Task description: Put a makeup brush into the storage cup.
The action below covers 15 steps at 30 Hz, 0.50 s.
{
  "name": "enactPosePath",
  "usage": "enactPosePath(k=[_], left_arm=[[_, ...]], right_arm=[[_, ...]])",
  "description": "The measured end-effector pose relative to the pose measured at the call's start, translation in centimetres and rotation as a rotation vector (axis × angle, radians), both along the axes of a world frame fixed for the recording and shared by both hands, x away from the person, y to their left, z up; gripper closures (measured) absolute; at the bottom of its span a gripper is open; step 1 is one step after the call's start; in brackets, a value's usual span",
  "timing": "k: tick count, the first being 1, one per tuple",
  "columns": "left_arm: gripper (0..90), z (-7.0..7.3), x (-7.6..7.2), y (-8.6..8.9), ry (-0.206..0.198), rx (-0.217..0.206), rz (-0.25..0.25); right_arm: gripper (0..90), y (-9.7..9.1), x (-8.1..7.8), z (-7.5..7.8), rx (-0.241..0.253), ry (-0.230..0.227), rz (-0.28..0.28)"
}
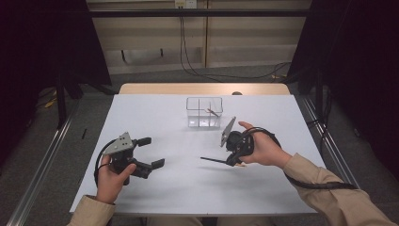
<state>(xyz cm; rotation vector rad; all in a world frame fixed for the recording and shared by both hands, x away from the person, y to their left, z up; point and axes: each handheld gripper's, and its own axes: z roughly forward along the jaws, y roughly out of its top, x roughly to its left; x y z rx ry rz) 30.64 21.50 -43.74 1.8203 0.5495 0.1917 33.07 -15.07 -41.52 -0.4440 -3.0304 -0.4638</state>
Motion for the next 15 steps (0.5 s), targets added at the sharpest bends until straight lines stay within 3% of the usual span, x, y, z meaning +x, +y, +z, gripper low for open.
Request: enactPosePath(k=[15], left_arm=[[0.1, 0.41, 0.34, -0.52, 0.008, 0.034, -0.013]], right_arm=[[83.8, 0.73, -0.32, -0.34, -0.009, 0.0, 0.045]])
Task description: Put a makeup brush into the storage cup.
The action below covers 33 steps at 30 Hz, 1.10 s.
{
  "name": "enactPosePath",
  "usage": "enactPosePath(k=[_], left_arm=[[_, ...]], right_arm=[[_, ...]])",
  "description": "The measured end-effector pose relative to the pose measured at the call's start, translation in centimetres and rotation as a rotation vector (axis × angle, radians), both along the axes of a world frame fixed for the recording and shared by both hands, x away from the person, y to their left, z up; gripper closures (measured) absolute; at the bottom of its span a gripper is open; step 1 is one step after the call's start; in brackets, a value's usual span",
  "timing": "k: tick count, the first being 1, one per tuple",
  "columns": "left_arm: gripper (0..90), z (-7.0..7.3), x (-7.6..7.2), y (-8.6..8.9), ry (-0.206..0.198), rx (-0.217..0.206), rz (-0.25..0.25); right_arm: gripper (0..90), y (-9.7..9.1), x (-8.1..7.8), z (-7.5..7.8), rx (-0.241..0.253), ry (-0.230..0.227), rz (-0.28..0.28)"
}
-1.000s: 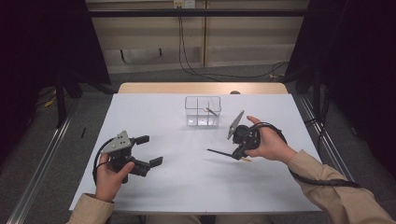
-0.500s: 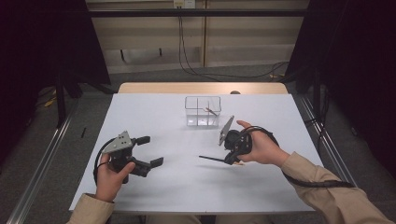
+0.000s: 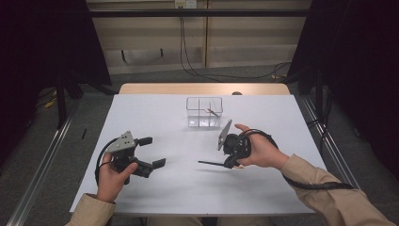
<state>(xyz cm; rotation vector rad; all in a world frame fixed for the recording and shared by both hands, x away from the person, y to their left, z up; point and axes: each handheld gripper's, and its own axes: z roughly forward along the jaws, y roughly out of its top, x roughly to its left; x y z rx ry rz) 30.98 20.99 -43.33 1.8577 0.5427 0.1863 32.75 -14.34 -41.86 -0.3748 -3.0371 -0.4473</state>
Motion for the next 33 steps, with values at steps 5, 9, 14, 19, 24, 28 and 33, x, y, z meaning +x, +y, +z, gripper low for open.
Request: enactPosePath(k=[5, 9, 14, 19, 24, 28, 33], left_arm=[[0.1, 0.4, 0.1, -0.7, 0.009, 0.033, -0.02], [0.1, 0.7, 0.3, -1.4, 0.016, 0.071, -0.048], [0.1, 1.2, 0.6, -2.4, 0.029, 0.133, -0.092], [0.1, 1.6, 0.9, -3.3, 0.044, 0.164, -0.124], [0.1, 2.1, 1.1, -4.1, 0.043, 0.205, -0.144], [0.1, 2.4, 1.3, -4.9, 0.047, 0.256, -0.163], [0.1, 2.7, 1.6, -6.1, 0.072, 0.316, -0.188]], right_arm=[[83.8, 0.2, -0.1, 0.1, -0.009, 0.001, 0.009], [83.8, 0.4, -0.2, 0.2, -0.009, -0.001, 0.012], [83.8, 0.6, -0.3, 0.4, -0.008, -0.005, 0.027], [83.8, 0.8, -0.4, 0.4, -0.008, -0.004, 0.032], [83.8, 1.0, -0.4, 0.5, -0.011, -0.004, 0.036], [83.8, 1.1, -0.5, 0.4, -0.004, -0.009, 0.038], [83.8, 1.3, -0.5, 0.4, -0.004, -0.01, 0.053]])
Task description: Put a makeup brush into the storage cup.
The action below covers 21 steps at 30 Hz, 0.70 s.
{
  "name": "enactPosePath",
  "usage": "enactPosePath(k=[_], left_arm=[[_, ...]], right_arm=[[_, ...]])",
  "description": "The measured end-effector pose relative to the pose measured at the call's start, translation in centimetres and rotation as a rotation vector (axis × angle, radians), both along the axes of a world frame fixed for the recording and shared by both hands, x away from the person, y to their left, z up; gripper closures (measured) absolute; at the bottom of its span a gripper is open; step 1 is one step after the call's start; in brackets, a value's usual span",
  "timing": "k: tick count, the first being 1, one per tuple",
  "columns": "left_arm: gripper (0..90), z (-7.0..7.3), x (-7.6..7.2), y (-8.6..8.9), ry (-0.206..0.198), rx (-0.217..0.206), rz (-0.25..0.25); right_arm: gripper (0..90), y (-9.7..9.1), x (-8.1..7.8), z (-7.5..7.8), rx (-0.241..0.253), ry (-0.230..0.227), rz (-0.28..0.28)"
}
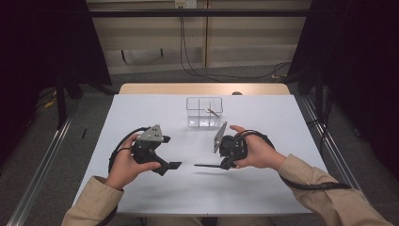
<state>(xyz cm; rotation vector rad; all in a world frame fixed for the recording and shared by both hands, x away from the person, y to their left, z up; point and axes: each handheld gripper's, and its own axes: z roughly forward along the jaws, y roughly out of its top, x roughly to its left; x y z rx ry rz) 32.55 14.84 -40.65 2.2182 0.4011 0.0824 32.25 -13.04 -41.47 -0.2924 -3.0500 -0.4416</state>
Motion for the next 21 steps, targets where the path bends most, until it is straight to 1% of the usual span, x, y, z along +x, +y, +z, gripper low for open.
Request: enactPosePath(k=[2, 4, 7, 8, 10, 11, 13, 14, 16, 21], left_arm=[[0.1, 0.1, 0.2, -0.5, -0.014, 0.039, -0.015], [0.1, 0.2, 0.3, -1.0, -0.005, 0.053, -0.023], [0.5, 0.3, 0.4, -1.8, -0.002, 0.104, -0.036], [0.7, 0.3, 0.4, -2.1, 0.008, 0.116, -0.041], [0.9, 0.3, 0.5, -2.6, 0.005, 0.144, -0.051], [1.1, 0.3, 0.5, -2.9, 0.014, 0.164, -0.052], [0.9, 0.2, 0.6, -3.3, 0.025, 0.192, -0.06], [0.9, 0.2, 0.6, -3.5, 0.024, 0.205, -0.067], [0.9, 0.2, 0.6, -3.9, 0.023, 0.223, -0.077], [1.0, 0.1, 0.6, -5.0, 0.045, 0.273, -0.089]], right_arm=[[83.8, 0.1, 0.0, 0.0, -0.003, -0.001, 0.001], [83.8, 0.2, -0.1, 0.0, -0.001, -0.001, 0.0], [83.8, 0.2, 0.0, 0.1, -0.001, -0.003, 0.006], [83.8, 0.2, 0.0, 0.1, -0.002, 0.0, 0.003], [83.8, 0.2, 0.0, 0.2, 0.001, -0.001, 0.004], [83.8, 0.2, 0.0, 0.2, 0.003, -0.001, 0.008], [83.8, 0.2, -0.1, 0.2, 0.003, -0.002, 0.007], [83.8, 0.3, -0.1, 0.2, 0.002, -0.002, 0.012], [83.8, 0.3, -0.1, 0.2, 0.006, -0.008, 0.013], [83.8, 0.3, -0.1, 0.3, 0.004, -0.007, 0.013]])
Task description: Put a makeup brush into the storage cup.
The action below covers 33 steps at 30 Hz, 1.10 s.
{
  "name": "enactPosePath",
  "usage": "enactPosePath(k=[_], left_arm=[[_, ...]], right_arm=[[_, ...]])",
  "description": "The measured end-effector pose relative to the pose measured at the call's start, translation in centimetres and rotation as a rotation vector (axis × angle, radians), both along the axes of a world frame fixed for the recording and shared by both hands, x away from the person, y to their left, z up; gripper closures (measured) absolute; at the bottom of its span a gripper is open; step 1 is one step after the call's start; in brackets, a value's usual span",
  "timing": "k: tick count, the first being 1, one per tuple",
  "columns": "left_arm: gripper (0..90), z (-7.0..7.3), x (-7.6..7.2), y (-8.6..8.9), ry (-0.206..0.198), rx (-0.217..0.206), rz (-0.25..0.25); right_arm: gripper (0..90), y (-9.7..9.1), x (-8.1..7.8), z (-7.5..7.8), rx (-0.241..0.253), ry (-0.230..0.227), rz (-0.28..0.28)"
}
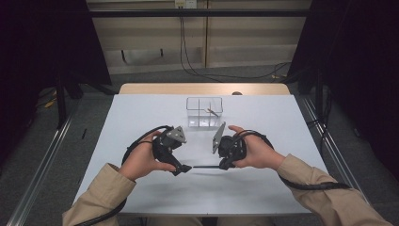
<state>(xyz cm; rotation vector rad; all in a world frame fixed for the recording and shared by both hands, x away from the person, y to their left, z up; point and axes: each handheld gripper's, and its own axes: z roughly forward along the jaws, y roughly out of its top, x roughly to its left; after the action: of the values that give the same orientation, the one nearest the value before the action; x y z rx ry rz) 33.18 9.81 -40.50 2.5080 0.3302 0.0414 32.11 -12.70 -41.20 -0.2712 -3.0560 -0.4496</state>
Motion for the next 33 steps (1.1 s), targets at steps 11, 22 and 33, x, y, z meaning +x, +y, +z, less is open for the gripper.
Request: enactPosePath(k=[11, 22, 33], left_arm=[[14.3, 0.8, 0.3, -2.4, 0.006, 0.097, -0.061], [31.3, 0.1, 0.3, -4.1, 0.044, 0.137, -0.1], [57.3, -0.2, 0.5, -5.1, 0.083, 0.166, -0.145]], right_arm=[[83.8, -0.2, 0.0, 0.6, 0.01, -0.01, 0.01], [83.8, -0.2, -0.1, 0.8, 0.027, -0.02, 0.011], [83.8, -0.2, -0.1, 1.3, 0.056, -0.034, 0.024]])
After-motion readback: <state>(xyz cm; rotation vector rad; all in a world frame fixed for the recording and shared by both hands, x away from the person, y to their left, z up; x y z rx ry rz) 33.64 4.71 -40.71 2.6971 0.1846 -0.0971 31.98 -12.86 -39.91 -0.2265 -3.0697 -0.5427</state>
